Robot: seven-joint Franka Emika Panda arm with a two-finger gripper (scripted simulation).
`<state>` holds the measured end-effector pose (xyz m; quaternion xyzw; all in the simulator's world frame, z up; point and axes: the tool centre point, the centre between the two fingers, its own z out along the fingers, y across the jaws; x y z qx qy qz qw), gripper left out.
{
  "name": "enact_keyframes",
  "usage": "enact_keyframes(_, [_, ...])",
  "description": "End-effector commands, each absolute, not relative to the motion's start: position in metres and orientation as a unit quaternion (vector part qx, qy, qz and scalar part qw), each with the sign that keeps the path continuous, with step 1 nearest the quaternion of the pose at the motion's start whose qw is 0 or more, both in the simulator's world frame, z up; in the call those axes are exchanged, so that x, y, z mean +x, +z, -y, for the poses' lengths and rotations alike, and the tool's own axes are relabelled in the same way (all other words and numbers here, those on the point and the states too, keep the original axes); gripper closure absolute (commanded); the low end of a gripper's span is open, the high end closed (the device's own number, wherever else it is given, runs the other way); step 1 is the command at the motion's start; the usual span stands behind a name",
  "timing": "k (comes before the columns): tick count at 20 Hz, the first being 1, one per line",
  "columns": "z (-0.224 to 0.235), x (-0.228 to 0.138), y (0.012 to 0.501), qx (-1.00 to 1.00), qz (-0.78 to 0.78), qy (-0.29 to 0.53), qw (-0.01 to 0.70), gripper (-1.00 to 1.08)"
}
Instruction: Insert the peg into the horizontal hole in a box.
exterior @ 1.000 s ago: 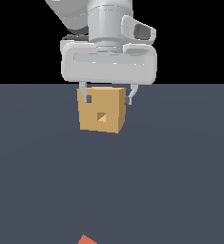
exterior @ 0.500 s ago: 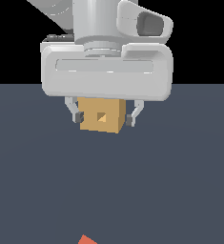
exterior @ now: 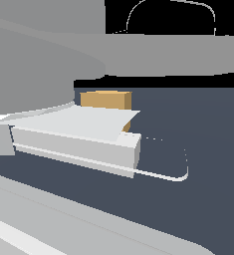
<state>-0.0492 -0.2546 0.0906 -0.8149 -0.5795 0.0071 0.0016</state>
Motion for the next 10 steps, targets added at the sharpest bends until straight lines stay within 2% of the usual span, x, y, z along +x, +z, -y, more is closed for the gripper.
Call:
enact_keyframes(1, [0.285, -0.059, 0.081, -0.826, 0.563, 0.005, 0.000, -0.92])
enact_keyframes(5, [0.318, -0.071, 0.071, -0.839, 0.544, 0.002, 0.000, -0.92])
enact_keyframes(10, [0.338, -0.079, 0.065, -0.847, 0.532, 0.000, 0.000, -0.92])
